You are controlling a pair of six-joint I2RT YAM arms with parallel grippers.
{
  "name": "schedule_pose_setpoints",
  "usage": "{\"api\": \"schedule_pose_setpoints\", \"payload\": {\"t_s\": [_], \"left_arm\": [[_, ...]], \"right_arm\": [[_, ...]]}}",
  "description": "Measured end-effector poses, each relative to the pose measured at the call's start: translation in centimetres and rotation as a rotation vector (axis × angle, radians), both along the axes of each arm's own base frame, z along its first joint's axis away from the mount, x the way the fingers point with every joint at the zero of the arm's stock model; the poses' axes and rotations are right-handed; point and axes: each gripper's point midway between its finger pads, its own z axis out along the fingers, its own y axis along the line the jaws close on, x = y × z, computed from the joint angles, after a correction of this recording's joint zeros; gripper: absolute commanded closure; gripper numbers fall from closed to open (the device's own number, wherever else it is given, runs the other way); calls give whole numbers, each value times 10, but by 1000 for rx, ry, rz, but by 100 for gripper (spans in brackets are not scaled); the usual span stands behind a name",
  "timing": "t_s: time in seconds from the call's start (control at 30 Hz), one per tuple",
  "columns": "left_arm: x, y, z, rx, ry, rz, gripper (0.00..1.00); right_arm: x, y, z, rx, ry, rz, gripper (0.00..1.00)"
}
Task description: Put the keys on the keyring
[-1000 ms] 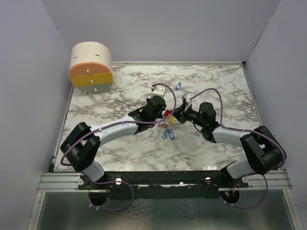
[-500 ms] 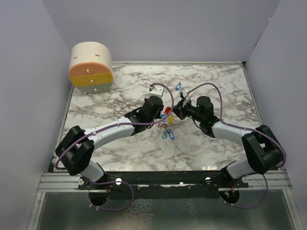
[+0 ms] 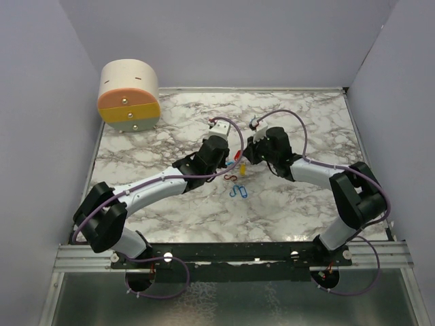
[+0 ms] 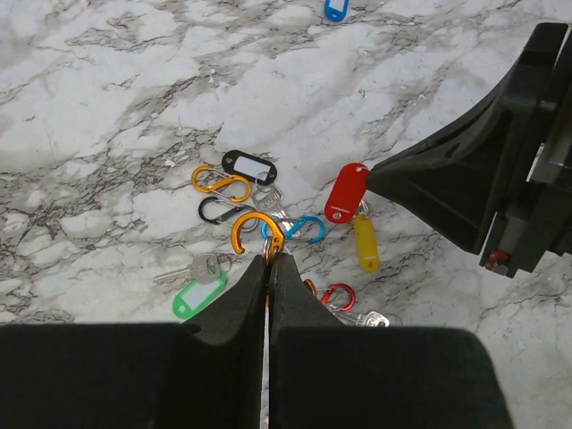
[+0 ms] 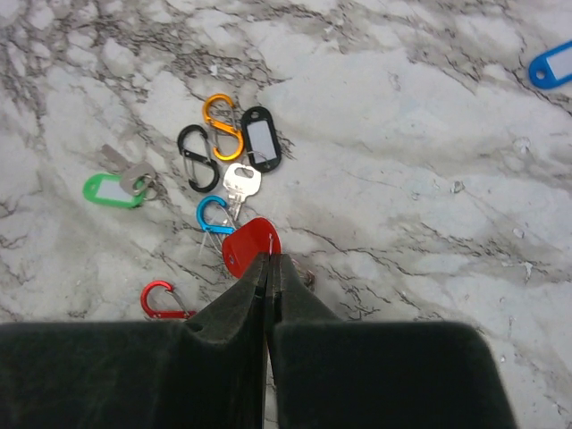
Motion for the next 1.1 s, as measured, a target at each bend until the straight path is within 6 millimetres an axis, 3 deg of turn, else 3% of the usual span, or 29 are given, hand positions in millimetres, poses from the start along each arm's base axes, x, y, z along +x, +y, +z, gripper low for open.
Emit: {"api": "schedule_pose_setpoints", "payload": {"t_s": [0.13,0.23,0.43,0.6,0.87,1.1], "left_arm": [[-2,2,0,2,2,0,100],[-2,3,0,3,2,0,100],[-3,3,-1,6,5,0,100],[-3,3,-1,6,5,0,100],[-4,4,-3,10,8,0,100],[-4,4,-3,10,9,0,100]], "right_arm": [[4,-7,-14,-24,59,-66,93],[4,-12,-21,-37,86,-104,79],[6,-18,-27,-50,104,-148,63],[6,-21,-29,-57,112,-166,55],[8,-20,-32,-66,120,-170,55],[9,-20,-51,-88,149,-168,58]]}}
